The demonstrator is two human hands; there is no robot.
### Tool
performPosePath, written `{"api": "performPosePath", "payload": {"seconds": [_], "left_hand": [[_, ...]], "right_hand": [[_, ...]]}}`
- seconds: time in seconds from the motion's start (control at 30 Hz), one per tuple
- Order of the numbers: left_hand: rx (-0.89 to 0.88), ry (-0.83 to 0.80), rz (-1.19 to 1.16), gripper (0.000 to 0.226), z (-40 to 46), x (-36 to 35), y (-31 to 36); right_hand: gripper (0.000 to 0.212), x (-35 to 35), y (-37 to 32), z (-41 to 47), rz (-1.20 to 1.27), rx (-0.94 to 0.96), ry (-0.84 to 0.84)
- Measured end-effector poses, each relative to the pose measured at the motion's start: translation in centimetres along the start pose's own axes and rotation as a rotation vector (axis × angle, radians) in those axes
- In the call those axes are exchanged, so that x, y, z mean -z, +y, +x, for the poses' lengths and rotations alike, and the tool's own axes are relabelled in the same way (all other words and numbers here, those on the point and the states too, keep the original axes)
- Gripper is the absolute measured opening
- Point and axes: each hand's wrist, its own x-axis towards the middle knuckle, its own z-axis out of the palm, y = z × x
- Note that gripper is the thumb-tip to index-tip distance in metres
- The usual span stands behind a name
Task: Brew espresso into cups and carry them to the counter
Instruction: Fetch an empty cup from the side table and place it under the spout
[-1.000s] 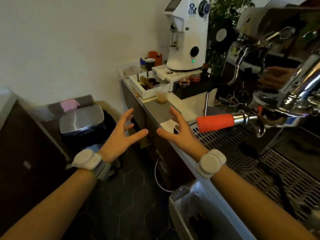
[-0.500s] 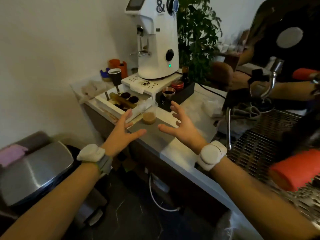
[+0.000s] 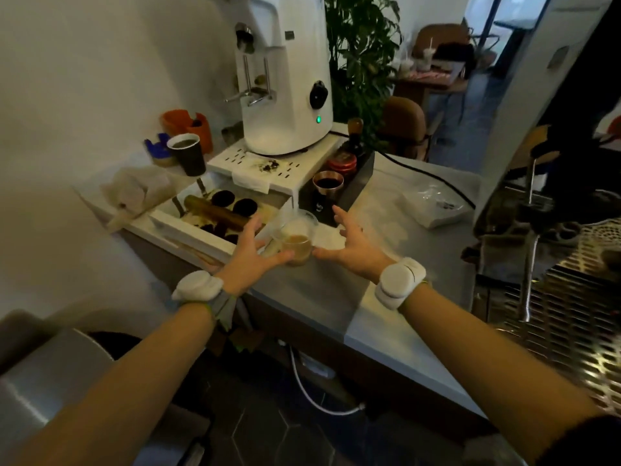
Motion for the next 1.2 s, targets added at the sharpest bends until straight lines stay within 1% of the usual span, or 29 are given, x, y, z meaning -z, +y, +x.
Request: {"api": "performPosePath", "payload": {"seconds": [0.13,0.23,0.3,0.4,0.47,0.57,0.63,0.77,0.87,0.93,1.07,1.2], "left_hand": [[0.024,-0.047,-0.019,0.107,2.0,-0.8,-1.5],[0.020,-0.088,-0.019,0.112,3.0,-1.0,-2.2],[0.014,-0.109,-0.011,0.108,3.9,-0.8,-2.7],[0.017,-0.097,-0.040,0.099,4.5,-0.6,-2.9],[0.024,-0.091,-0.059,0.093,4.7,-0.3,-3.0],[-0.004,-0.074,-0.018,0.088,4.4,0.0,-2.8],[-0.045,-0.062,0.016,0.086,4.0,0.3,-2.2],[-0.125,-0.058,0.032,0.088,2.7,1.1,0.3],[-0.173,-0.079,-0.005,0.089,1.5,1.2,2.8],[-0.201,-0.102,-0.030,0.083,0.7,0.9,4.5],[-0.256,-0.159,-0.089,0.071,-0.9,-1.1,7.0],[-0.325,-0.244,-0.147,0.076,-3.2,-4.7,9.7]], "right_hand": [[0.102,-1.4,0.8,2.0,-0.075,-0.069,-0.078],[0.095,-2.0,0.9,3.2,-0.038,-0.092,-0.102],[0.087,-2.2,1.1,4.0,-0.001,-0.081,-0.103],[0.076,-2.5,1.2,4.2,0.037,-0.038,-0.093],[0.073,-2.8,1.2,4.2,0.080,-0.033,-0.092],[0.072,-2.9,0.9,3.9,0.147,-0.038,-0.090],[0.071,-2.7,0.6,3.6,0.174,-0.026,-0.085],[0.069,-1.5,-1.4,1.7,0.242,0.023,-0.059],[0.066,-0.1,-3.1,-0.6,0.352,0.058,-0.015],[0.066,1.0,-4.0,-2.2,0.366,0.066,0.024],[0.059,3.5,-5.0,-5.9,0.402,0.109,0.097],[0.064,6.5,-4.6,-10.4,0.385,0.121,0.183]]}}
